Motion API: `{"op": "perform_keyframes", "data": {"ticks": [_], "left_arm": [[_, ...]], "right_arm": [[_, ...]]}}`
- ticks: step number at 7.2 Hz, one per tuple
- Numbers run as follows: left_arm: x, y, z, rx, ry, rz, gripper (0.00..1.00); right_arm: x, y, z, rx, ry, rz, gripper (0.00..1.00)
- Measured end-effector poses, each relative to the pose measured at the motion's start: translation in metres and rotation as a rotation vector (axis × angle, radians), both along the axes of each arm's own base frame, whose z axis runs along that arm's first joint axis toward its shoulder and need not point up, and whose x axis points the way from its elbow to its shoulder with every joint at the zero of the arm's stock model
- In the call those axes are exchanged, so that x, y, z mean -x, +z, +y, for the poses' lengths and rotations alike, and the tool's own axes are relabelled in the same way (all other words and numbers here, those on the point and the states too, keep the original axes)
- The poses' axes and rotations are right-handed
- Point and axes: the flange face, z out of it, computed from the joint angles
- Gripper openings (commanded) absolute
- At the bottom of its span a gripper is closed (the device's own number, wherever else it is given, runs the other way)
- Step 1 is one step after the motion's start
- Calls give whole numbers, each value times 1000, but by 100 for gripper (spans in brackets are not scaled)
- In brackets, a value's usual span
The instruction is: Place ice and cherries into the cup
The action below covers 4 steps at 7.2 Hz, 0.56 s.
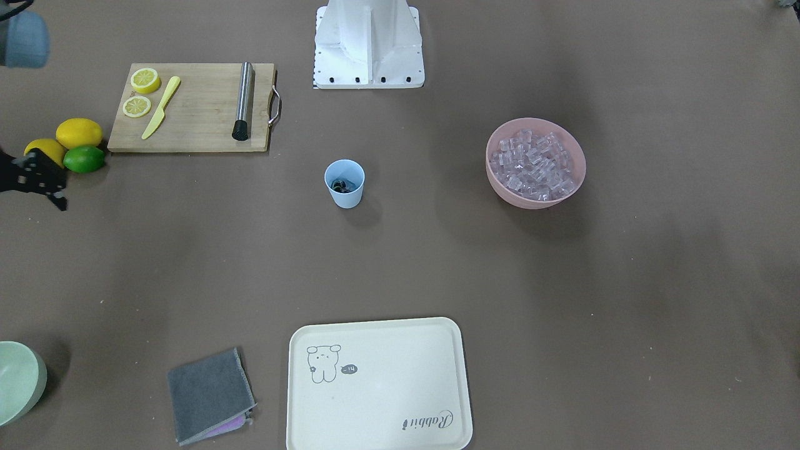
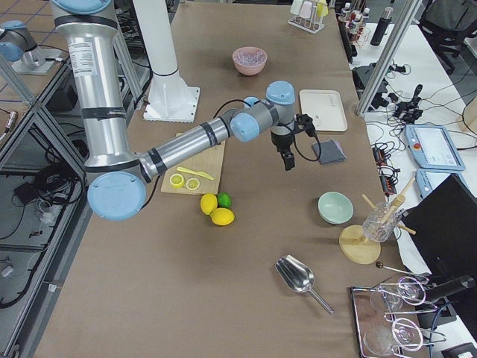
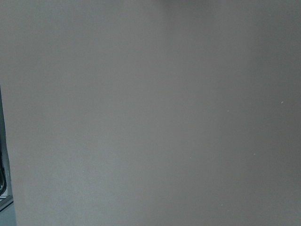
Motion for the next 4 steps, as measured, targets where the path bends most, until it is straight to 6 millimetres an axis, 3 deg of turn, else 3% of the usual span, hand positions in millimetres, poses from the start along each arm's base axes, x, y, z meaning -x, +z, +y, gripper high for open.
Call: {"op": "perform_keyframes", "data": {"ticks": [2,4], "left_arm": [[-1,9,11,-70,-1,-5,100],[-4,9,17,-145,-4,-6,100]], "right_arm": [[-101,88,28,83,75,70,100],[-174,158,45,107,62,97,100]]}}
